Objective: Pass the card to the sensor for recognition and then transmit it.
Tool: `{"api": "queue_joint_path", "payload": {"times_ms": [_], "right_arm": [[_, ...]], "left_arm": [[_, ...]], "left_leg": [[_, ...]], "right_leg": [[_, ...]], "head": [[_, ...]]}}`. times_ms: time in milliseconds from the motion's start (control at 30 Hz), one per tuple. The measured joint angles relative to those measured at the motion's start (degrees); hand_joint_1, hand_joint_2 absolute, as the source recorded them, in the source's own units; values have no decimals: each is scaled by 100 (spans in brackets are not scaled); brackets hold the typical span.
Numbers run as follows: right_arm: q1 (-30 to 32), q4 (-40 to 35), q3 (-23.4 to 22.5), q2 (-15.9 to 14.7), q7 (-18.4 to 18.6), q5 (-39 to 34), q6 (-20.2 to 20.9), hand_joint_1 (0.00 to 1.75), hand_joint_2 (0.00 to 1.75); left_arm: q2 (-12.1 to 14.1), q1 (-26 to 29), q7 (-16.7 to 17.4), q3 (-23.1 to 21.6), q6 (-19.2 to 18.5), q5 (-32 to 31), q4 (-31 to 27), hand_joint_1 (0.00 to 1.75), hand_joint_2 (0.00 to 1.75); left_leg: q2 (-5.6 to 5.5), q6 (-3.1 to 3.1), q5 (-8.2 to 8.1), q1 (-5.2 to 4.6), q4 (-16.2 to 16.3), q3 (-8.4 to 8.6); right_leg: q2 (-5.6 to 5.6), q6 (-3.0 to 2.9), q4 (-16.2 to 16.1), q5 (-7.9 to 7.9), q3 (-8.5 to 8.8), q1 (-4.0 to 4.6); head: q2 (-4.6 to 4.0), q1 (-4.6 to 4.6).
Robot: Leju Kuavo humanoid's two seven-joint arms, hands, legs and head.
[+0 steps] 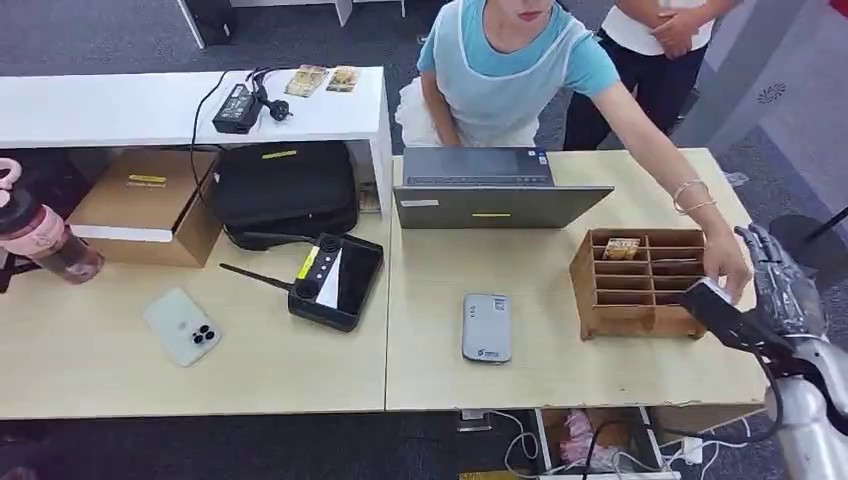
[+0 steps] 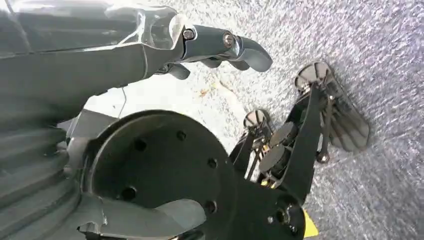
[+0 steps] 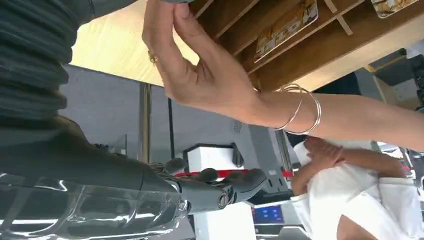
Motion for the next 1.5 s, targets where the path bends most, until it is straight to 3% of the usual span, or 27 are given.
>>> {"api": "queue_joint_path", "payload": {"times_ms": [900, 1500], "right_arm": [[-351, 409, 341, 326, -2, 339, -157, 0, 175], [8, 234, 348, 241, 65, 24, 72, 0, 175]], "left_arm": [[46, 30, 61, -85, 326, -124, 11, 0, 175], [243, 181, 315, -87, 448, -243, 96, 0, 175]], "left_leg": [[-4, 0, 5, 0, 0, 0], [0, 0, 5, 0, 0, 4]], "right_leg": [[-5, -1, 2, 2, 2, 0], [0, -1, 1, 2, 1, 0]], "head": [[0, 0], [0, 0]]}}
